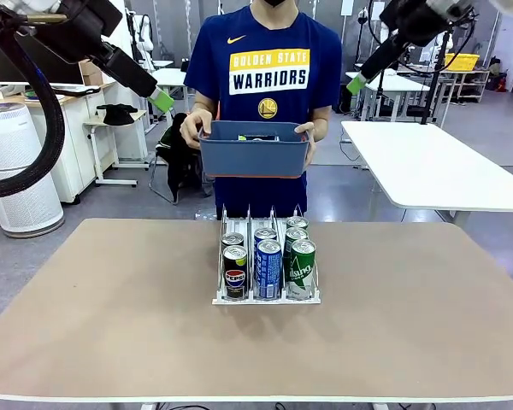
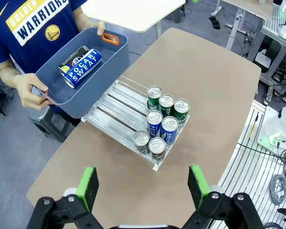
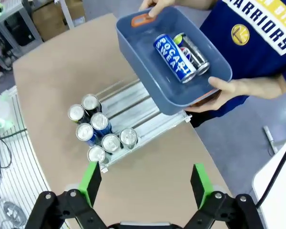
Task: Fill the beverage cans into the dispenser.
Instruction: Pick up the Pepsi coke handed by the human.
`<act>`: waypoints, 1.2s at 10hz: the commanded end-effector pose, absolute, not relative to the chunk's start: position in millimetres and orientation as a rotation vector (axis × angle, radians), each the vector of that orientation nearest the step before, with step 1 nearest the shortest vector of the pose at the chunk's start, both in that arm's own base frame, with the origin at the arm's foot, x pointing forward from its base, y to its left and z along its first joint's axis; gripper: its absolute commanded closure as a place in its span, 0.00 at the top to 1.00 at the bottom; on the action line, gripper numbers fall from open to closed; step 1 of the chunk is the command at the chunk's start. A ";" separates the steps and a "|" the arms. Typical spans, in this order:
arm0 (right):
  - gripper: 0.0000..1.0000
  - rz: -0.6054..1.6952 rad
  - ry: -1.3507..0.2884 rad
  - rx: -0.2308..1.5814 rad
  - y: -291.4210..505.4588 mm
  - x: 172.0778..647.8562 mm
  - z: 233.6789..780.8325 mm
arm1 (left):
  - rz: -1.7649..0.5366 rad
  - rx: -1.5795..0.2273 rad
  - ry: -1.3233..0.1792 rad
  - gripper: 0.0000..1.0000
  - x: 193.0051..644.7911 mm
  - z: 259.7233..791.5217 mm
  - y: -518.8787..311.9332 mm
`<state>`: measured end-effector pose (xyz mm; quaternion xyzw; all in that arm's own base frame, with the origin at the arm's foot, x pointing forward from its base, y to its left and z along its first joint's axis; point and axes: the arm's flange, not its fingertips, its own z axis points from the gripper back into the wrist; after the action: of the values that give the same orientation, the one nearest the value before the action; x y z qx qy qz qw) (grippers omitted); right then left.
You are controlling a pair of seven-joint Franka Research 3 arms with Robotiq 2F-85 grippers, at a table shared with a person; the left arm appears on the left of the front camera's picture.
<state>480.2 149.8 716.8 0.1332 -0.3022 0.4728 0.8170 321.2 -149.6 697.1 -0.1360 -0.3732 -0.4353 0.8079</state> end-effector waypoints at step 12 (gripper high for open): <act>1.00 0.977 -0.604 0.352 121.1 473.1 742.2 | -0.925 -0.294 -0.801 1.00 321.5 696.3 -149.5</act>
<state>473.9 122.3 742.0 0.1619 -0.2786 0.4556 0.8298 321.3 -149.6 697.1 -0.1359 -0.3732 -0.4353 0.8080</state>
